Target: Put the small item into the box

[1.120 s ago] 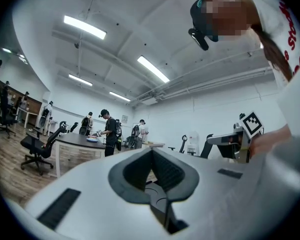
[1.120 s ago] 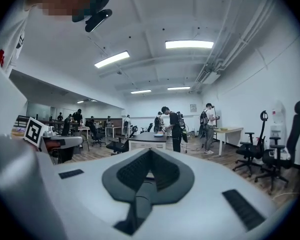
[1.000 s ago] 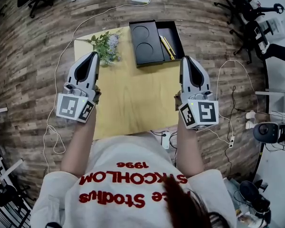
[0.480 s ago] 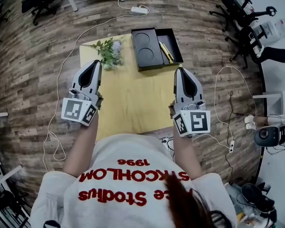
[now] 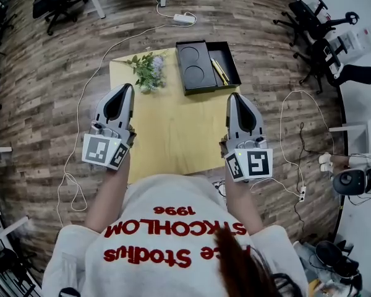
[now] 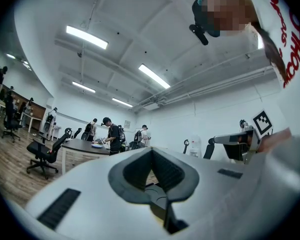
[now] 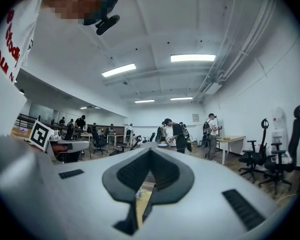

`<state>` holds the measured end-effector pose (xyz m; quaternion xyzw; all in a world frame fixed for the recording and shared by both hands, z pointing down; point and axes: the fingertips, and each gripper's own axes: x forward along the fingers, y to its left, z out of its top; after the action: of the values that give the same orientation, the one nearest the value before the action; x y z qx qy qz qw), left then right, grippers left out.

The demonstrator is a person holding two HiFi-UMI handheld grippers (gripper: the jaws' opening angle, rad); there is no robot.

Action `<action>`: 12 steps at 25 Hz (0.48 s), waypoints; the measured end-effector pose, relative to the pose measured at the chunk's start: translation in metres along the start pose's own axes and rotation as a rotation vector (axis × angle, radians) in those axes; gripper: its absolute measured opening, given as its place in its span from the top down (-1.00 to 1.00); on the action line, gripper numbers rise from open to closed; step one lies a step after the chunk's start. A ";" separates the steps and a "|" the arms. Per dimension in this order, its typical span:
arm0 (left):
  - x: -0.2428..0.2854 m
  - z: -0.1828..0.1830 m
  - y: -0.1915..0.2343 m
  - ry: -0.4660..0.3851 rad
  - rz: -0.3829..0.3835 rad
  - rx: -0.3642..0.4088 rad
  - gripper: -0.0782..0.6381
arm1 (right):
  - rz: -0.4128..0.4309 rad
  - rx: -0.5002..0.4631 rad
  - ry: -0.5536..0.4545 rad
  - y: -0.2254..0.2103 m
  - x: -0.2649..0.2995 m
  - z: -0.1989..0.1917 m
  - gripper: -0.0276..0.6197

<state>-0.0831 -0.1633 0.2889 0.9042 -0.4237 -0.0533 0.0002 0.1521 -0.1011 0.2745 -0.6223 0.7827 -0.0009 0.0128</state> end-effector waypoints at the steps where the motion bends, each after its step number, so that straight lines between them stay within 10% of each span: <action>1: -0.001 0.001 0.001 -0.001 0.001 -0.002 0.76 | 0.001 0.004 -0.001 0.001 0.000 0.001 0.90; 12: -0.008 0.002 -0.003 -0.007 -0.007 -0.001 0.76 | -0.008 -0.002 -0.003 0.005 -0.008 0.003 0.90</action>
<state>-0.0860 -0.1555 0.2876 0.9056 -0.4204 -0.0566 -0.0009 0.1497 -0.0919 0.2719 -0.6253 0.7802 0.0008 0.0135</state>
